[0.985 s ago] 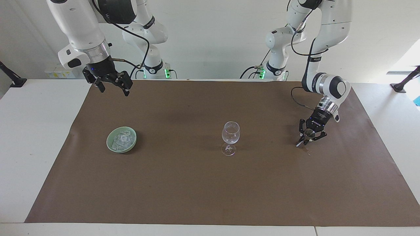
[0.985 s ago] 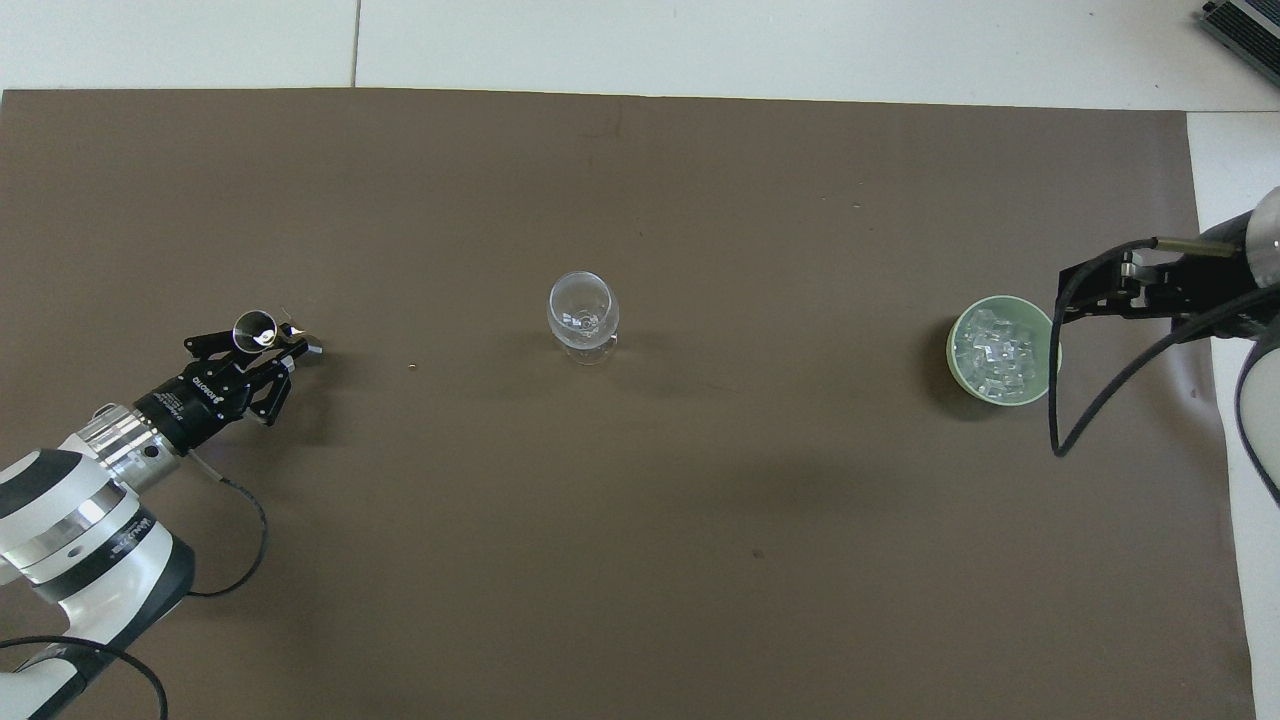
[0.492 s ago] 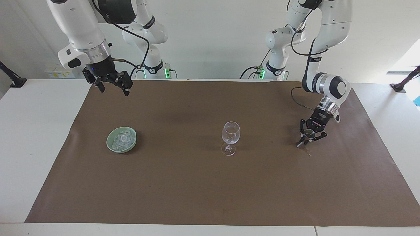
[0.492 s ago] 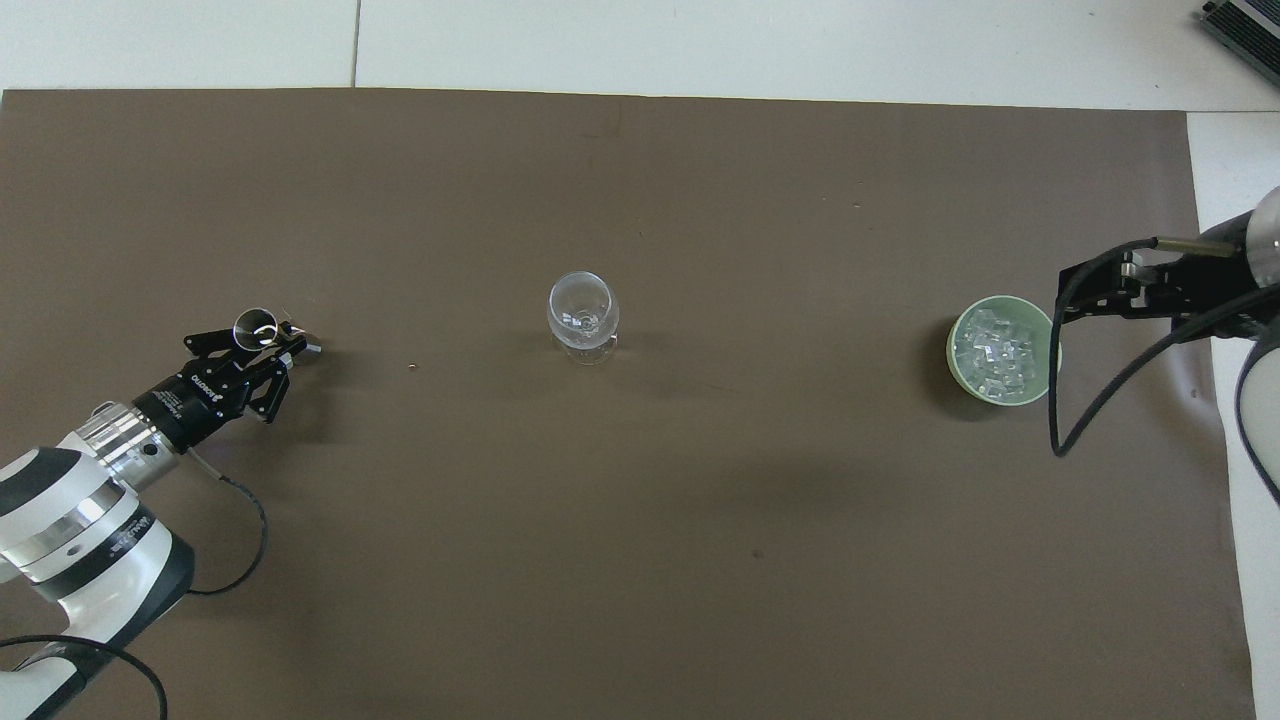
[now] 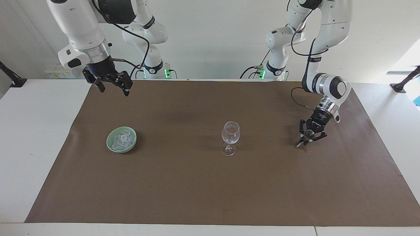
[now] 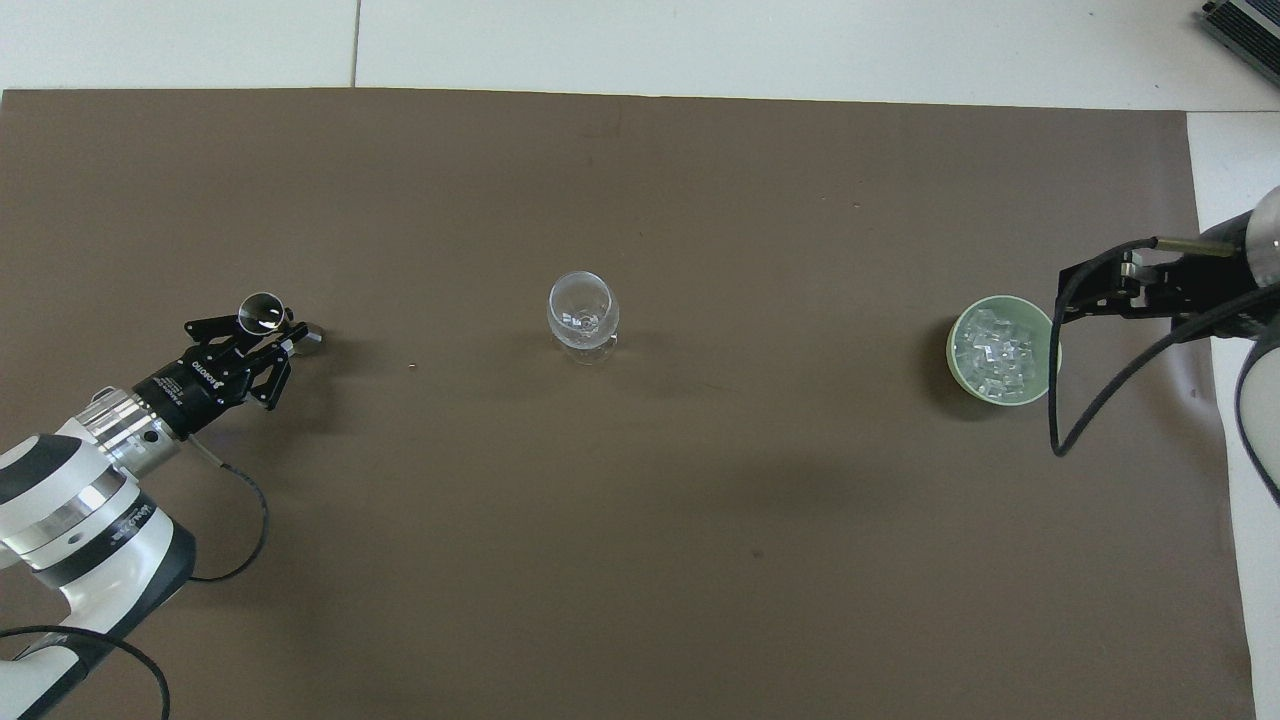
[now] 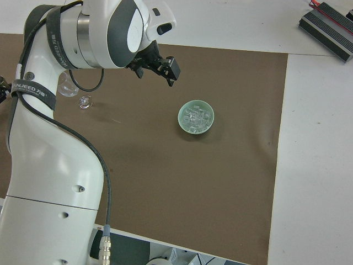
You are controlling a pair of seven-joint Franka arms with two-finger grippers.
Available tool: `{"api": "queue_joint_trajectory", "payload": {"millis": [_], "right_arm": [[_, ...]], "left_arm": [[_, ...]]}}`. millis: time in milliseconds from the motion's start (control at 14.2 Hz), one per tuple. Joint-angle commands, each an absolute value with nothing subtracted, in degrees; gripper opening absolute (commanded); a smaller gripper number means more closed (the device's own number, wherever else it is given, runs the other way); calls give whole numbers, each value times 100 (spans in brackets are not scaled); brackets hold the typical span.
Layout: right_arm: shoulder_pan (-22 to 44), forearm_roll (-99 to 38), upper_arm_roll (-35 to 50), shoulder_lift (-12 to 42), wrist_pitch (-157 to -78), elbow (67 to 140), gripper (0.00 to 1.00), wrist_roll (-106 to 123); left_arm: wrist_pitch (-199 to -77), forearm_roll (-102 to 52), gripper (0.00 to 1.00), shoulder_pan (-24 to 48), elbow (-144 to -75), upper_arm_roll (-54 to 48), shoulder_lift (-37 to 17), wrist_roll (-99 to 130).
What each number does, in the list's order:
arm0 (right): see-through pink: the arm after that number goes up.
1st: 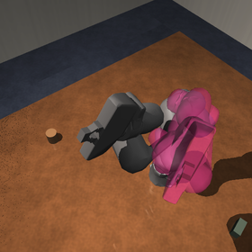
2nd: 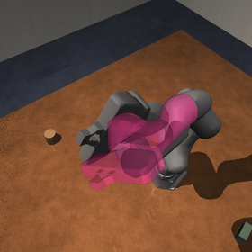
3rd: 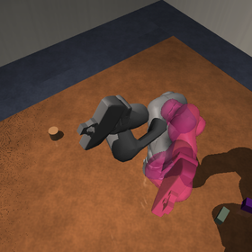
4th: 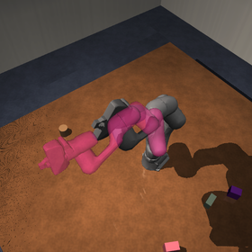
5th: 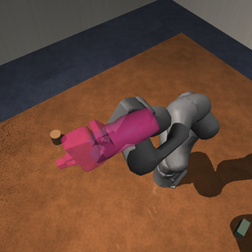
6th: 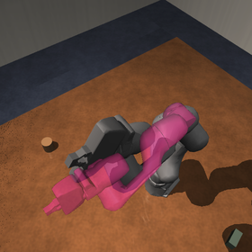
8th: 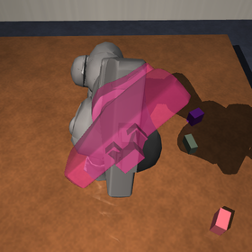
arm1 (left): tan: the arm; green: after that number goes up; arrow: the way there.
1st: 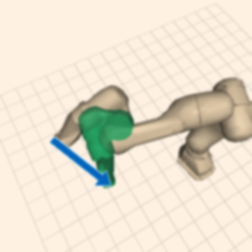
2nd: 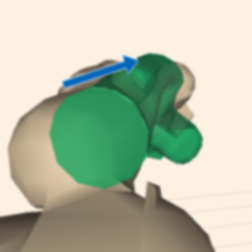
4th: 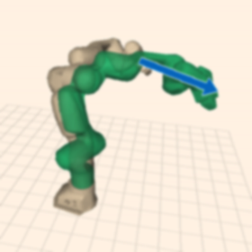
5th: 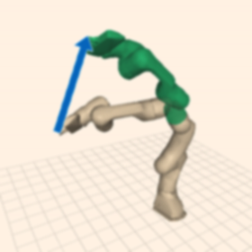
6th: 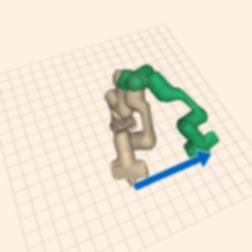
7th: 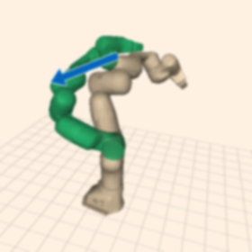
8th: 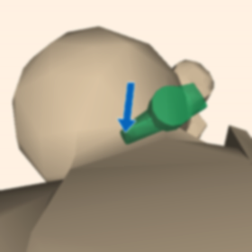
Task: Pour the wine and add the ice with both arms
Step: 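Carry the jigger with the left gripper to the clear glass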
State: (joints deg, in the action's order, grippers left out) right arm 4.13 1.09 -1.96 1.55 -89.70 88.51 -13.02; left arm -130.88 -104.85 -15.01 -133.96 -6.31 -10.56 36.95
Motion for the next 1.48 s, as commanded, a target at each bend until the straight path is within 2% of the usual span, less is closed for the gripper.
{"api": "queue_joint_trajectory", "payload": {"millis": [0, 211, 844, 1125, 1407], "right_arm": [[378, 0, -185, 53, -8991, 8974, 100, -1178], [378, 0, -185, 53, -8991, 8974, 100, -1178], [378, 0, -185, 53, -8991, 8974, 100, -1178], [378, 0, -185, 53, -8991, 8974, 100, -1178], [378, 9, -185, 53, -8991, 8974, 100, -1178]], "left_arm": [[-13209, -10617, 0, -1170, -13079, -580, -1134, 3980], [-13446, -10591, 0, -810, -12868, -580, -1011, 4244], [-14422, -10600, 0, 219, -12797, -633, -115, 5114], [-15124, -10600, 0, 685, -12499, -842, -53, 5238], [-15705, -10626, 0, 721, -12261, -1431, -88, 5221]]}}
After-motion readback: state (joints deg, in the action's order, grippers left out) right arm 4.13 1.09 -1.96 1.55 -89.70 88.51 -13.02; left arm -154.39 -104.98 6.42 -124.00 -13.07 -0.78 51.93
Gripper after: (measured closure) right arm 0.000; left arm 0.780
